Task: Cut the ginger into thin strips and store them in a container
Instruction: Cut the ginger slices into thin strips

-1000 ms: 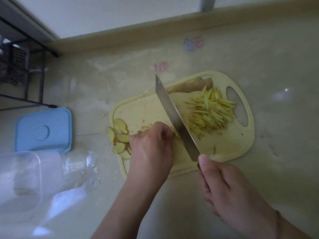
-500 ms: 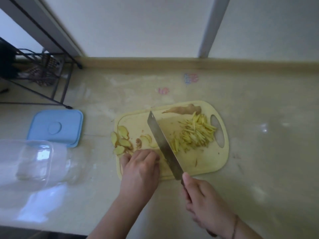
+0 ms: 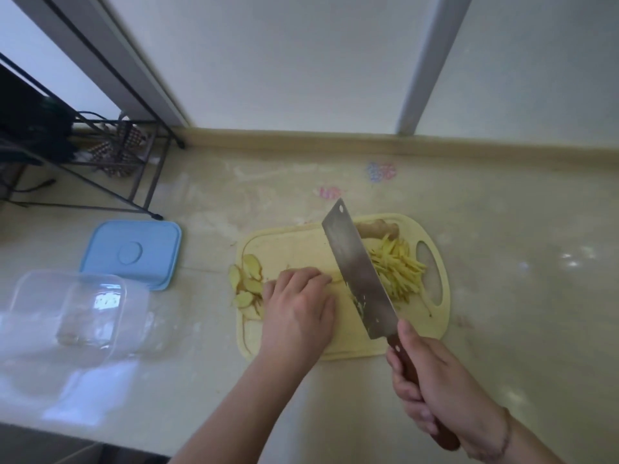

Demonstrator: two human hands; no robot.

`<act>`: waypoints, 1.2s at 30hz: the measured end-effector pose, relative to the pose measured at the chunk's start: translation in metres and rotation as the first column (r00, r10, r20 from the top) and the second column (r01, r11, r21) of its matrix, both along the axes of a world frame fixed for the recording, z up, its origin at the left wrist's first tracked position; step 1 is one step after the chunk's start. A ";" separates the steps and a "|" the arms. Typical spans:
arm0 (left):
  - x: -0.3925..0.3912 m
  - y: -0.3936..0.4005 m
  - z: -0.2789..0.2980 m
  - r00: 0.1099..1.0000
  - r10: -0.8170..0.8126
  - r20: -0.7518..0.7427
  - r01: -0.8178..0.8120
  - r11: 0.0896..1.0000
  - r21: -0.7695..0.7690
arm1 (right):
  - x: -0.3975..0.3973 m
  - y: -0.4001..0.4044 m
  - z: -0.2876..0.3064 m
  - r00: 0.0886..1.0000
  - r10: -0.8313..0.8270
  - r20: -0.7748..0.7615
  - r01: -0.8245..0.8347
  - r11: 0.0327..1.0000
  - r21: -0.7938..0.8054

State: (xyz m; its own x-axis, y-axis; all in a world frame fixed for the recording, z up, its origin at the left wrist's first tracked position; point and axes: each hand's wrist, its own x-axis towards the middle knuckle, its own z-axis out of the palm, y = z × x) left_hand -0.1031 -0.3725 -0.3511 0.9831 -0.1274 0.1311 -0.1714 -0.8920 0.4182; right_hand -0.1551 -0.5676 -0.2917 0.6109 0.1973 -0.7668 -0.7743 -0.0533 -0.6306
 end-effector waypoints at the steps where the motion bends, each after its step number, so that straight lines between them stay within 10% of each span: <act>1: 0.008 -0.006 -0.002 1.000 0.001 -0.008 0.000 1.000 0.021 | -0.001 0.000 0.000 1.000 -0.016 -0.003 0.016 1.000 -0.004; 36: 0.027 -0.021 -0.003 0.992 0.112 -0.053 -0.110 0.993 0.045 | -0.021 -0.005 -0.009 0.999 -0.043 -0.002 0.043 0.997 -0.061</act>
State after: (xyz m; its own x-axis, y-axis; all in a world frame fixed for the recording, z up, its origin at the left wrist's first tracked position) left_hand -0.0763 -0.3931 -0.3543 0.9971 -0.0212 0.0730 -0.0479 -0.9210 0.3866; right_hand -0.1757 -0.5726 -0.3011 0.6155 0.1240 -0.7783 -0.7785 -0.0581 -0.6249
